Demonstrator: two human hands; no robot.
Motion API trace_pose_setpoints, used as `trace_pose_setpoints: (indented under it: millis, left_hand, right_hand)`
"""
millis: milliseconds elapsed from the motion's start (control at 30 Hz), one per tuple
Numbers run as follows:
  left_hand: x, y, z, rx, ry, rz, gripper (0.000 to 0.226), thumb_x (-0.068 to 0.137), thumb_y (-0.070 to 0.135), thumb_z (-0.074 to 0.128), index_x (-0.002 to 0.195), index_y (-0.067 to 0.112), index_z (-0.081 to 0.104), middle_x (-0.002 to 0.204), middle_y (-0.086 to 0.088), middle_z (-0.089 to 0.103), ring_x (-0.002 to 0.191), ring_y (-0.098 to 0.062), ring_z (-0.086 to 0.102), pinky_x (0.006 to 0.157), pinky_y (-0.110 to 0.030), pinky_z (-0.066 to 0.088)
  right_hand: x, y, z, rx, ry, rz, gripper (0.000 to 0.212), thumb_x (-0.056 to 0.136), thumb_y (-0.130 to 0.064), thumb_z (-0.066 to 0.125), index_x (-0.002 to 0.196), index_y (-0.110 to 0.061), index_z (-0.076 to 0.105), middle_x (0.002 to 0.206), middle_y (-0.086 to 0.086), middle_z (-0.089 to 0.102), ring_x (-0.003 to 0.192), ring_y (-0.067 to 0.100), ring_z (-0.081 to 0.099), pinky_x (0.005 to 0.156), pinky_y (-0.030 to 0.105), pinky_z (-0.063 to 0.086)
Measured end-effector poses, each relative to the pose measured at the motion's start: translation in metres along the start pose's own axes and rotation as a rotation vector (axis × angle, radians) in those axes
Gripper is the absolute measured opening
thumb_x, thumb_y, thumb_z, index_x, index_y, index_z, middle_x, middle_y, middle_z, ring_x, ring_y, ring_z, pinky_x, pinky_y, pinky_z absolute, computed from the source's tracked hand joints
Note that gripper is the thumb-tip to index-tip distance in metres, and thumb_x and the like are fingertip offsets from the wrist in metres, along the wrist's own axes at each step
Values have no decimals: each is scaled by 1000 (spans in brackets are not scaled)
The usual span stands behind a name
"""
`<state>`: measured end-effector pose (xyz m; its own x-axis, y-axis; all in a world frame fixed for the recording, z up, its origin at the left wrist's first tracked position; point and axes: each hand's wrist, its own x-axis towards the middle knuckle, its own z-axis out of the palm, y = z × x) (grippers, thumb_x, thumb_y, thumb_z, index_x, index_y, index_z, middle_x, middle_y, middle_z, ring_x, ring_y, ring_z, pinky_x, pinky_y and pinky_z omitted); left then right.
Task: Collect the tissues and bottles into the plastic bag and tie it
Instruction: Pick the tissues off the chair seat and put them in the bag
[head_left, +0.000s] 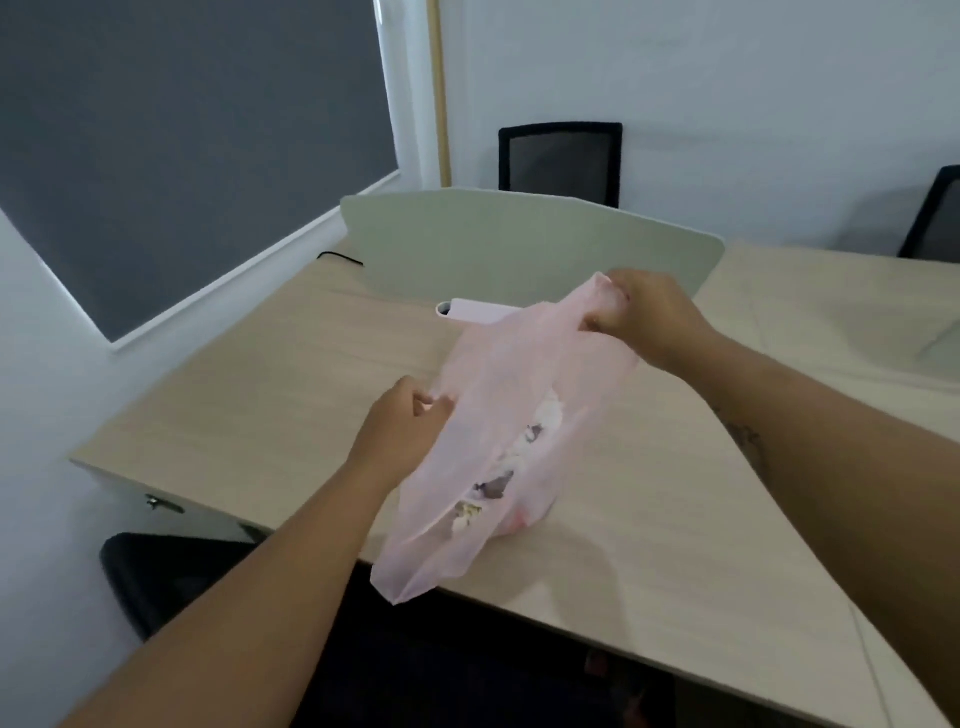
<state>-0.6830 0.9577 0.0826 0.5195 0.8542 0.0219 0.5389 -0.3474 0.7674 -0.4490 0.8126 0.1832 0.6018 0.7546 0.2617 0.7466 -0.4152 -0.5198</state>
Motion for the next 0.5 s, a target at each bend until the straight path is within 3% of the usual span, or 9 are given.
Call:
trace_pose_setpoints:
  millis: [67,100,167,233,333,500]
  left_hand:
    - [-9,15,23,111,-174,30,67,68,75,65,106,24,45,108,7,44,102,-15,45,83,-36,46]
    - [-14,19,37,235,-197,57,74,64,77,66,111,25,41,112,7,38,105,-14,38,85,-38,44]
    - [-17,16,55,521,-117,149,63,76,63,66,116,23,40,119,3,38,111,-21,38,81,-38,44]
    - [-6,7,52,636,4,160,32,93,37,55,118,17,48,123,-6,48,112,-30,47,79,-39,44]
    - [18,-4,31,435,108,63,20,97,13,40,111,10,55,110,-18,63,98,-38,61,71,-38,42]
    - [50,15,-26,110,319,-68,22,93,7,38,105,4,56,112,-25,63,100,-43,60,77,-39,44]
  right_hand:
    - [2,-5,5,-29,62,-11,17,85,-23,68,92,-9,61,87,5,57,81,28,52,63,31,33]
    - [2,-8,6,-35,83,-24,16,86,-22,65,91,-7,61,85,6,58,81,30,53,63,32,33]
    - [1,-14,7,-59,104,-46,14,87,-20,62,86,-6,60,82,9,59,79,32,54,61,33,33]
    - [-1,-16,2,-112,123,-72,12,89,-20,61,88,-8,60,86,10,63,82,32,55,64,34,35]
    - [-3,-7,-8,-204,140,-17,18,90,-22,60,104,-13,67,102,13,68,93,34,60,71,35,43]
    - [-19,28,-1,-515,-45,208,26,95,-15,51,117,-9,61,117,18,57,102,40,60,85,41,51]
